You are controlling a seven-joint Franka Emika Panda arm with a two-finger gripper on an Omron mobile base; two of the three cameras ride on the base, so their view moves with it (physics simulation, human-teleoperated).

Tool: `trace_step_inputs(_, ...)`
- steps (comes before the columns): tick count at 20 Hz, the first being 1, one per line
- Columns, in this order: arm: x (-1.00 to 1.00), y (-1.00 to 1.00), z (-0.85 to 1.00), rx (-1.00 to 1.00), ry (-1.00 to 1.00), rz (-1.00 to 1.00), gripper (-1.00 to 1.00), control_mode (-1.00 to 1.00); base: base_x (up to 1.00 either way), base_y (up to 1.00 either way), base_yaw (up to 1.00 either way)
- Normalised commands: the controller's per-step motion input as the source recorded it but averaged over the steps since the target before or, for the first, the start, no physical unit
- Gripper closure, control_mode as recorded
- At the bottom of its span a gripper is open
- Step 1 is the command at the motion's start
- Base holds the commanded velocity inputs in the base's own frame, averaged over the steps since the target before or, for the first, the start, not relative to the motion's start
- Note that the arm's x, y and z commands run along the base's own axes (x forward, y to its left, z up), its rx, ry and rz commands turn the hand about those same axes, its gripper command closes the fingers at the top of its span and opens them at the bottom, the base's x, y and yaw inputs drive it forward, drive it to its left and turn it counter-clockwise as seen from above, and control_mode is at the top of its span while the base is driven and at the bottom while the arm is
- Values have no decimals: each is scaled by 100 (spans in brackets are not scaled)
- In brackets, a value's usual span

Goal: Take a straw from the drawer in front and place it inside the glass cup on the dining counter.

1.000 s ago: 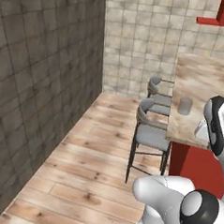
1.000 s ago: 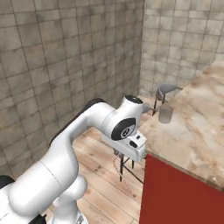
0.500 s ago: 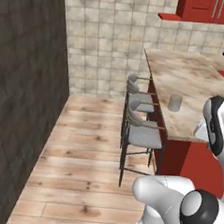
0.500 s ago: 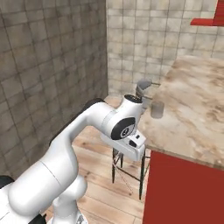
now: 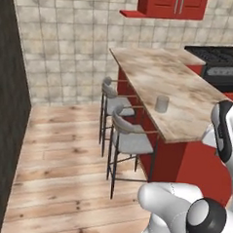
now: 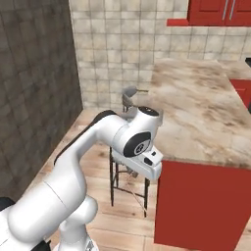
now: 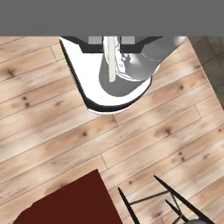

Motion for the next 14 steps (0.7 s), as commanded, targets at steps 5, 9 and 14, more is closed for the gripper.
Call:
trace_step_inputs(5, 0, 0, 0, 0, 0, 0, 100, 100, 50, 35, -46)
trace_step_inputs(9, 0, 0, 0, 0, 0, 0, 100, 100, 55, 41, -45)
trace_step_inputs(14, 0, 0, 0, 0, 0, 0, 100, 100, 26, 54, -45)
